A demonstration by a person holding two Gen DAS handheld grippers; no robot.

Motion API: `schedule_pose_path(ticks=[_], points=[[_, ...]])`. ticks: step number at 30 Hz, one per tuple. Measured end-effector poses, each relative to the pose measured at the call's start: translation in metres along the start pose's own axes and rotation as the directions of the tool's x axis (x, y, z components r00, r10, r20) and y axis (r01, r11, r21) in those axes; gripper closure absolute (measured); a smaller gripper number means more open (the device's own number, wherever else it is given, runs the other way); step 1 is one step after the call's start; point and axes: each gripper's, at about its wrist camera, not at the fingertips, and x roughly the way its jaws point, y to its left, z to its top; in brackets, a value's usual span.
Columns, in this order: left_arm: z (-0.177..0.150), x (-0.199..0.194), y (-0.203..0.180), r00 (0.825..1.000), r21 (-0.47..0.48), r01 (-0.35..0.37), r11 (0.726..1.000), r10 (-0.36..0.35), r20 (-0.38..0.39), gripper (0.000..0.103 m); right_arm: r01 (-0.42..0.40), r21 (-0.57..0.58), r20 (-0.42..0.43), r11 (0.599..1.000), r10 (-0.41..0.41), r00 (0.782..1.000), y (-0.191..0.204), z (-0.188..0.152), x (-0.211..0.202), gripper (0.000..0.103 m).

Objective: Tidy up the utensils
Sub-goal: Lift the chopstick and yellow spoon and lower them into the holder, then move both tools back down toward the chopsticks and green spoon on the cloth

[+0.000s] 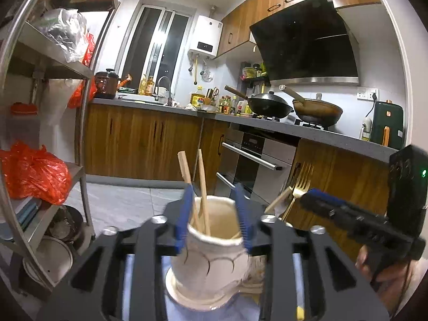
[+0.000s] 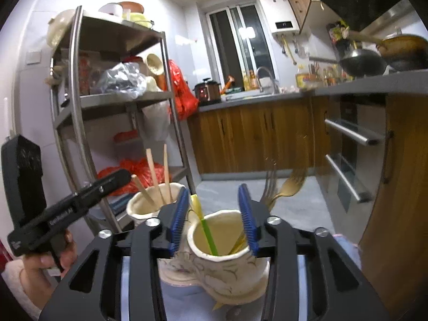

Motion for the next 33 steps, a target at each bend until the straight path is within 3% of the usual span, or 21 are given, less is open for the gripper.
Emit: schedule_pose_path(ticks=[1,4,6,11,21,28,33], points=[[-0.003,-0.004,-0.001,1.000,0.007,-0.014,1.000,0.014,0.001,0.057,0.007,0.002,0.007,1.000,-0.007,1.000,-0.001,0.000,-0.006,0.048],[-0.009,-0.013,-0.003,0.999,0.020,-0.038,0.999,0.038,-0.010,0.045,0.031,0.020,0.026,0.999,-0.032,0.999,-0.006,0.000,-0.021,0.026],[-0.015,-0.019,-0.002,0.999,0.011,-0.048,0.999,0.048,-0.019,0.030,0.039,0.041,0.042,0.998,-0.041,0.998,-0.010,0.000,-0.032,0.014],[-0.031,-0.034,-0.006,0.996,0.001,-0.085,0.996,0.085,-0.035,0.005,0.068,0.072,0.043,0.995,-0.072,0.996,-0.018,-0.005,-0.056,0.006],[-0.060,-0.048,-0.018,0.984,0.002,-0.118,0.993,0.118,-0.137,0.006,0.133,0.081,-0.090,0.988,-0.126,0.988,-0.023,-0.036,-0.083,0.005],[-0.058,-0.056,-0.035,0.977,0.013,-0.111,0.994,0.111,-0.179,0.006,0.172,0.066,-0.241,0.983,-0.151,0.959,-0.026,-0.061,-0.082,0.005],[-0.060,-0.056,-0.033,0.967,-0.038,-0.124,0.992,0.112,-0.227,0.006,0.177,0.053,-0.299,0.983,-0.153,0.942,-0.025,-0.072,-0.075,0.005]])
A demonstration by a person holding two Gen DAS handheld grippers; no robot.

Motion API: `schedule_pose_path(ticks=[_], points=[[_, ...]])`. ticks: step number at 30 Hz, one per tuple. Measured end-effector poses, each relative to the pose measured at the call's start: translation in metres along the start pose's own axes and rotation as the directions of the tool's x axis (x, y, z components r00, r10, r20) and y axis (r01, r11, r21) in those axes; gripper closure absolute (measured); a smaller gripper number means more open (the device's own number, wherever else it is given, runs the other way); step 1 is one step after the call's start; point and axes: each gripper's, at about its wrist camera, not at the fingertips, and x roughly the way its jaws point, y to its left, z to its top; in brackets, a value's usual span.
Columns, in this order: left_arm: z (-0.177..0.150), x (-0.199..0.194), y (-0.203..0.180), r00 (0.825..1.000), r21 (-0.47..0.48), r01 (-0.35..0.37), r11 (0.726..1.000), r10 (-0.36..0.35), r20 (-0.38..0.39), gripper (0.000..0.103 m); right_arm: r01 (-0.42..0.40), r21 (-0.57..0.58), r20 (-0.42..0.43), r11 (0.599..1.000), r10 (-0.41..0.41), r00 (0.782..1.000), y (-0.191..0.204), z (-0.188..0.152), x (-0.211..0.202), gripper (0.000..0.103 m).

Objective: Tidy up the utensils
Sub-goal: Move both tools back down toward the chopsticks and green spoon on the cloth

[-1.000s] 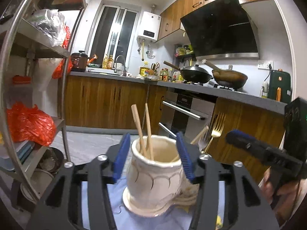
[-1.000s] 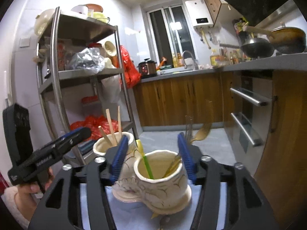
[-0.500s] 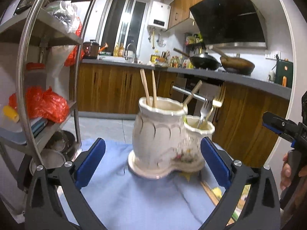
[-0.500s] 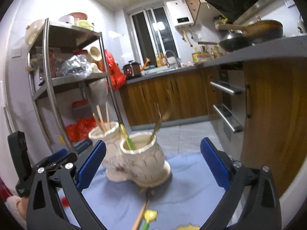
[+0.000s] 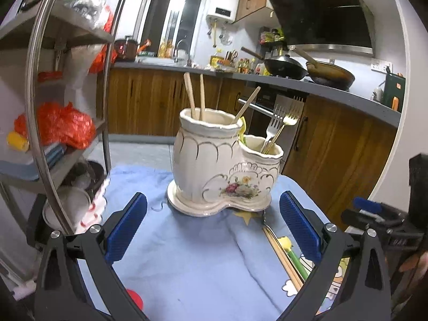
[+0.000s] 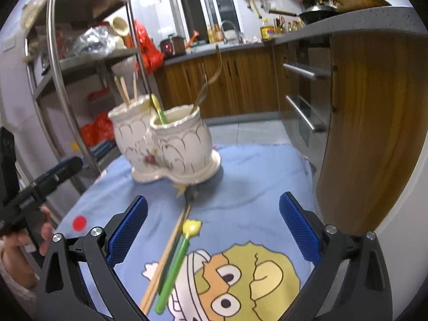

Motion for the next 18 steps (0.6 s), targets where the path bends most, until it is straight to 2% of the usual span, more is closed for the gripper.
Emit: schedule_pose_path(ticks=[4,8,10,13,15,18], points=[[-0.004,0.002,-0.003,0.999,-0.012,-0.020,1.000,0.019,-0.039,0.006,-0.024,0.016,-0.057,1.000,0.024,0.998,0.003,-0.007,0.008,0.005],[-0.008,0.005,-0.010,0.996,0.023,-0.039,0.999,0.041,-0.076,0.006,-0.015,-0.029,-0.141,0.999,0.011,0.990,0.013,-0.017,0.020,0.008],[-0.010,0.007,-0.012,0.994,0.044,-0.046,0.998,0.050,-0.094,0.006,-0.022,-0.051,-0.168,0.998,0.013,0.986,0.019,-0.019,0.023,0.016],[-0.011,0.008,-0.013,0.993,0.058,-0.045,0.997,0.050,-0.104,0.006,-0.022,-0.073,-0.233,0.997,0.005,0.973,0.024,-0.027,0.032,0.035],[-0.013,0.009,-0.014,0.993,0.067,-0.046,0.997,0.053,-0.109,0.006,-0.036,-0.066,-0.279,0.997,0.016,0.960,0.025,-0.032,0.039,0.052],[-0.014,0.013,-0.015,0.991,0.072,-0.048,0.996,0.056,-0.122,0.006,-0.057,-0.065,-0.316,0.996,0.033,0.948,0.027,-0.037,0.046,0.069]])
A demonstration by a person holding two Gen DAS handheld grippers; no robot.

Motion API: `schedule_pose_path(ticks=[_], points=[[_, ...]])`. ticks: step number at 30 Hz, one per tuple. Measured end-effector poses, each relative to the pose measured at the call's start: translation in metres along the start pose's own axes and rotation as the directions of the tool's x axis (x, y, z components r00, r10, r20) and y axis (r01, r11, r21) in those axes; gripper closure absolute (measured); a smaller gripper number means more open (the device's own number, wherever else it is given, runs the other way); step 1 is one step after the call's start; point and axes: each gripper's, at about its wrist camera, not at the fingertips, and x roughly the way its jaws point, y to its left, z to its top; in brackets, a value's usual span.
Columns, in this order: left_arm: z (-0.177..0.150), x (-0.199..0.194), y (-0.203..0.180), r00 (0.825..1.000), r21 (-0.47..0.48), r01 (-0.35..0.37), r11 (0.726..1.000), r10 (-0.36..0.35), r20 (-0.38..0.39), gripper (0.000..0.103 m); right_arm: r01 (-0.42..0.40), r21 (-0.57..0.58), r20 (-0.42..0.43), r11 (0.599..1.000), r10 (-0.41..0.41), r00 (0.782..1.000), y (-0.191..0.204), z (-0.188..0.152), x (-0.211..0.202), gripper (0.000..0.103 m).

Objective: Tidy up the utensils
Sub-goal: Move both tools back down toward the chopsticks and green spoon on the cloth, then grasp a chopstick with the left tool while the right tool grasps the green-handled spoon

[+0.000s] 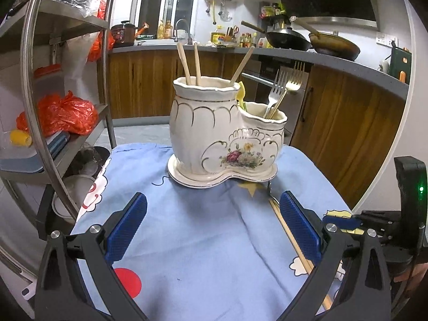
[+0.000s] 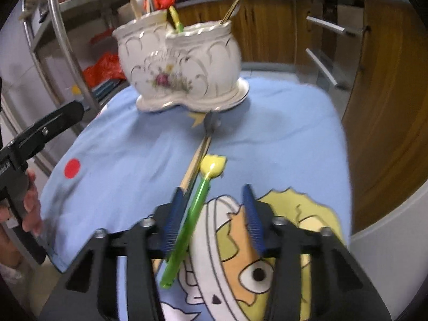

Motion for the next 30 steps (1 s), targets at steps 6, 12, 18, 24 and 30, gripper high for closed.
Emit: schedule_pose_path(ticks=[6,12,18,24,30], points=[[0.001,0.004,-0.002,1.000,-0.002,0.021,1.000,-0.021,-0.013,0.006,0.002,-0.038,-0.032,0.999,-0.003,0.999,0.011,-0.002,0.006,0.084],[0.000,0.006,-0.006,0.999,0.008,0.027,1.000,-0.027,-0.022,0.006,0.044,-0.073,-0.047,0.996,-0.048,0.998,0.016,0.005,0.014,0.084],[-0.002,0.010,-0.017,0.997,0.038,0.057,0.998,-0.055,-0.048,0.006,0.027,-0.076,-0.051,0.997,-0.031,0.998,0.009,0.008,0.015,0.093],[-0.012,0.028,-0.043,0.980,0.049,0.101,0.994,-0.091,-0.179,0.012,0.018,-0.010,-0.002,1.000,-0.018,1.000,-0.015,0.014,0.002,0.093],[-0.031,0.043,-0.068,0.939,0.038,0.129,0.991,-0.110,-0.326,0.046,0.003,0.064,0.040,0.998,-0.005,0.999,-0.038,0.021,-0.008,0.093]])
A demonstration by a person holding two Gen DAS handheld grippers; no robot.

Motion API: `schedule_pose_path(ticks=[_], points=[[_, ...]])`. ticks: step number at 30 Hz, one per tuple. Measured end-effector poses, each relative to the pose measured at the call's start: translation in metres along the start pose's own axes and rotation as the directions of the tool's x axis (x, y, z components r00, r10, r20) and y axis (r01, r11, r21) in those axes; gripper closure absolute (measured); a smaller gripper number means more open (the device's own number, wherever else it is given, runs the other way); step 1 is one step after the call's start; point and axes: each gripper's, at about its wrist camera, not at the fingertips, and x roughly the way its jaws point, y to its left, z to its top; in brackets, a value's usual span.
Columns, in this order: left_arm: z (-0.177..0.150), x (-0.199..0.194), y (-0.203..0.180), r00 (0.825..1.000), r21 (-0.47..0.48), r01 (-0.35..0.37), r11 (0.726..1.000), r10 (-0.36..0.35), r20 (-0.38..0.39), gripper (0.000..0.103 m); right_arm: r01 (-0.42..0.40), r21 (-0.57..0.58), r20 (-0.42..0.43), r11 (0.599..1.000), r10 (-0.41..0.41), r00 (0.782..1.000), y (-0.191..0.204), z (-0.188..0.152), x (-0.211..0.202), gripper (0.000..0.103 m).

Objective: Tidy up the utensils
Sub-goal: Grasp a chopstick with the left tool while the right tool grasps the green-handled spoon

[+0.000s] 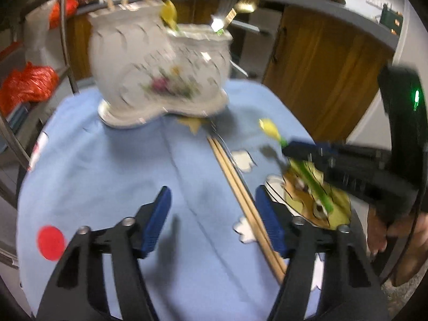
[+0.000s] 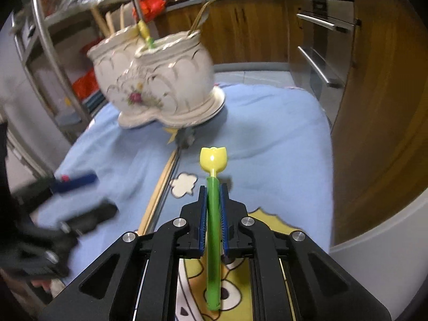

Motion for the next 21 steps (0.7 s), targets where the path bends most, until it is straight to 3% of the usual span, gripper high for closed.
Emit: schedule_pose_path(ticks=[7,16,19,21], points=[[-0.010,0.015,-0.012,0.998,-0.018,-0.023,1.000,0.022,-0.063,0.051,-0.026,-0.003,0.021,1.000,0.026,0.999,-0.001,-0.001,-0.010,0.093],[-0.006,0.027,-0.032,0.984,0.050,-0.155,0.987,0.159,-0.077,0.055,-0.040,-0.012,0.044,0.999,0.041,0.998,0.002,-0.001,-0.018,0.093],[-0.001,0.032,-0.037,0.984,0.066,-0.157,0.985,0.162,-0.077,0.071,-0.045,-0.012,0.044,0.999,0.046,0.998,0.002,-0.002,-0.019,0.093],[0.003,0.034,-0.038,0.981,0.092,-0.172,0.981,0.179,-0.077,0.093,-0.048,-0.012,0.042,0.999,0.048,0.998,0.001,-0.002,-0.020,0.093]])
